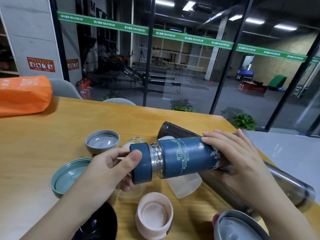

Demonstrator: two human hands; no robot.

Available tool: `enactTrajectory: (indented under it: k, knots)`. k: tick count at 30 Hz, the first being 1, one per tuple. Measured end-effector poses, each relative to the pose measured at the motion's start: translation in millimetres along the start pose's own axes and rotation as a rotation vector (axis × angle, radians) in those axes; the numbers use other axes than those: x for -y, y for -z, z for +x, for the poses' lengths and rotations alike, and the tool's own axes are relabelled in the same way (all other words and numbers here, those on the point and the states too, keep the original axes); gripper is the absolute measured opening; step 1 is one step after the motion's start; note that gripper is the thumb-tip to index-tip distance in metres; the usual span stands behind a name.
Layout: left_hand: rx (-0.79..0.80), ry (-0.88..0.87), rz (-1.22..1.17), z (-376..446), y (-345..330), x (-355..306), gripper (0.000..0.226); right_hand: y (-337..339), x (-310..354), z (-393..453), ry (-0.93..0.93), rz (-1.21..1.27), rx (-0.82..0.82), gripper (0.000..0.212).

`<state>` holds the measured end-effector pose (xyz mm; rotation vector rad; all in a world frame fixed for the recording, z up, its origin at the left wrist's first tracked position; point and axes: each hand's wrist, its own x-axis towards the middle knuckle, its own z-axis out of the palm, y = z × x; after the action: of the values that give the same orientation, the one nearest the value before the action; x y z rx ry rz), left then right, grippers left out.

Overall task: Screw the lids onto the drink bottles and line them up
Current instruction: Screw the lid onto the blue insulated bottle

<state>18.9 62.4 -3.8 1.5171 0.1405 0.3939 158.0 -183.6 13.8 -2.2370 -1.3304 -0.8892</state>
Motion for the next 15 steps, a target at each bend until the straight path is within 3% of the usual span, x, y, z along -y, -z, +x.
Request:
enactTrajectory:
  k: [10, 15]
  knots:
    - [0.015, -0.033, 0.037, -2.3, -2.3, -3.4, 0.075, 0.9, -0.8, 0.0, 0.01, -0.031, 0.018, 0.055]
    - [0.016, -0.06, 0.071, -4.5, -4.7, -1.3, 0.097, -3.0, 0.3, -0.1, 0.014, -0.042, 0.018, 0.077]
